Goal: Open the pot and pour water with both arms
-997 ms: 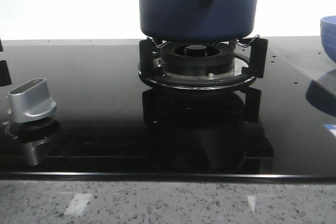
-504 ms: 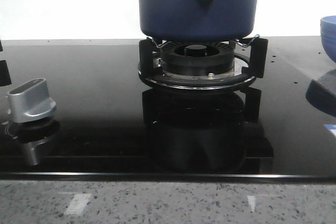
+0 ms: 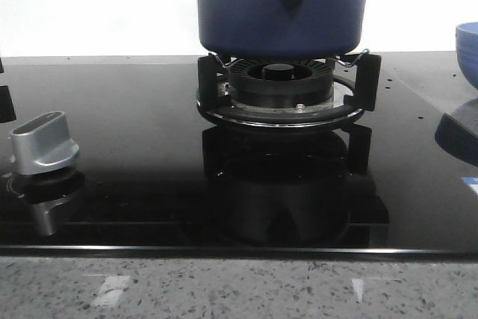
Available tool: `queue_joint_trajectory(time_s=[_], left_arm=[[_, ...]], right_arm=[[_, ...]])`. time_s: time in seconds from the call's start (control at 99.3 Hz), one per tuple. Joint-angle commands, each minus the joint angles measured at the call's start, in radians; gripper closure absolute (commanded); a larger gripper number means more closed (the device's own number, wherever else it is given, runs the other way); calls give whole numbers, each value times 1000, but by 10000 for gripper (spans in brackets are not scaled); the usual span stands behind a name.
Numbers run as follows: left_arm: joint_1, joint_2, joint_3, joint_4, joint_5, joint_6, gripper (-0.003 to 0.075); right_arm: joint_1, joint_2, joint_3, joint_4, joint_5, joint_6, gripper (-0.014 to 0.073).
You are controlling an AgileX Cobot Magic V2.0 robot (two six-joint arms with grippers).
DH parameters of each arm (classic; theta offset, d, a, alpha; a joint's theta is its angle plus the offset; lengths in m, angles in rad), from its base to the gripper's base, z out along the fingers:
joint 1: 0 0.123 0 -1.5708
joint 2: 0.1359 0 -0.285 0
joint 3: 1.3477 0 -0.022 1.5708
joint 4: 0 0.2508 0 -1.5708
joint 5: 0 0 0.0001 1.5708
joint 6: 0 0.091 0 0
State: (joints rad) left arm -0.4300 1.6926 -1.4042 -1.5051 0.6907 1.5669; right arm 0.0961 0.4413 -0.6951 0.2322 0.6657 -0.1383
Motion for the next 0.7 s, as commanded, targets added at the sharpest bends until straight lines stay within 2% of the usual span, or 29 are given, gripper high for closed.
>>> queue_joint_trajectory(time_s=[0.0,0.191,0.433,0.695], left_arm=[[-2,-34,-43,-63,29,2,202],[-2,-10,-54,-81,82,2,202],[-6,25,-74,-99,78,4,206],[-15,25,-74,-122,72,72,206]], right_arm=[[1,16,-36,-3,-74,-5,199],[1,16,-36,-3,-73,-5,199],[1,16,-36,-3,-70,-5,199],[1,16,-36,-3,-69,-5,199]])
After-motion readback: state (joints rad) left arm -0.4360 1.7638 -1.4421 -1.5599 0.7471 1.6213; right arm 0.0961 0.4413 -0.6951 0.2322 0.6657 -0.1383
